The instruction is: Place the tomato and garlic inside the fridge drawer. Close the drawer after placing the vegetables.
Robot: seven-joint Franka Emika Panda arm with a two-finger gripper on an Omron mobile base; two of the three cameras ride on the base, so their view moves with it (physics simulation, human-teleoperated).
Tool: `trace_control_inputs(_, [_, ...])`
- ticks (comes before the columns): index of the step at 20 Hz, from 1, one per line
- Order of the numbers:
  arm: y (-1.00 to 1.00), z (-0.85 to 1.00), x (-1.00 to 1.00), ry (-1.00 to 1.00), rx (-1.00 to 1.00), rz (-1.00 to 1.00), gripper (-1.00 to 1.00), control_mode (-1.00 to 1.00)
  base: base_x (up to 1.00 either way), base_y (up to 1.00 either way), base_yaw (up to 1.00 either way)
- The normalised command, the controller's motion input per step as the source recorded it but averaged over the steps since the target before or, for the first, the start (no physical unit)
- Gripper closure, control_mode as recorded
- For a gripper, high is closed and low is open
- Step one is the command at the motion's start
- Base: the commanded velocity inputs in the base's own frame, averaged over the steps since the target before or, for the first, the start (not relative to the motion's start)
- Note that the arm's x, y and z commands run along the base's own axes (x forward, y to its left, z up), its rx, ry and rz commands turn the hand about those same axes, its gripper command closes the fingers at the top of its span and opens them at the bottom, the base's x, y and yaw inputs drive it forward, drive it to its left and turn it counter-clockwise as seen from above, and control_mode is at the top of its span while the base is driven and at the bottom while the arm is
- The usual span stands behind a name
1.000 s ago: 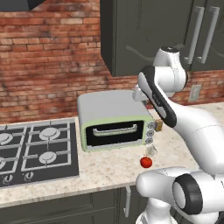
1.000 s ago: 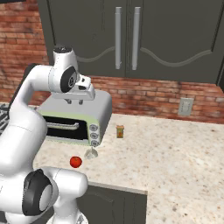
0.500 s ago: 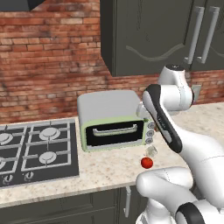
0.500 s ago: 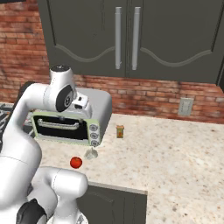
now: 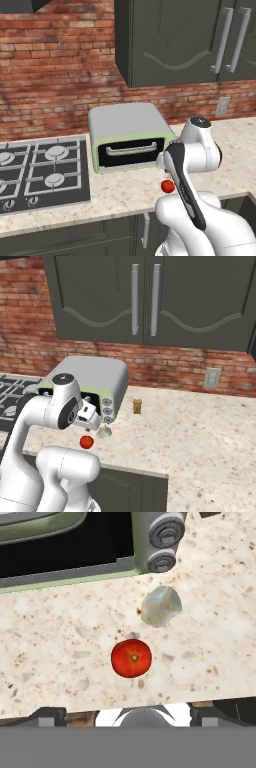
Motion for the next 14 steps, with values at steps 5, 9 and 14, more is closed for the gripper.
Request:
trace_control_inputs(5, [0.0, -0.43, 0.0, 0.04, -0.01, 0.0, -1.0, -1.0, 0.0, 0.0, 0.0])
trace_control_inputs(9, [0.0, -0.57, 0.0, 0.0, 0.0, 0.0, -1.0, -1.0, 0.0, 0.0, 0.0])
trace_control_inputs(14, [0.0, -0.47, 0.0, 0.0, 0.0, 0.0, -1.0, -1.0, 0.0, 0.0, 0.0])
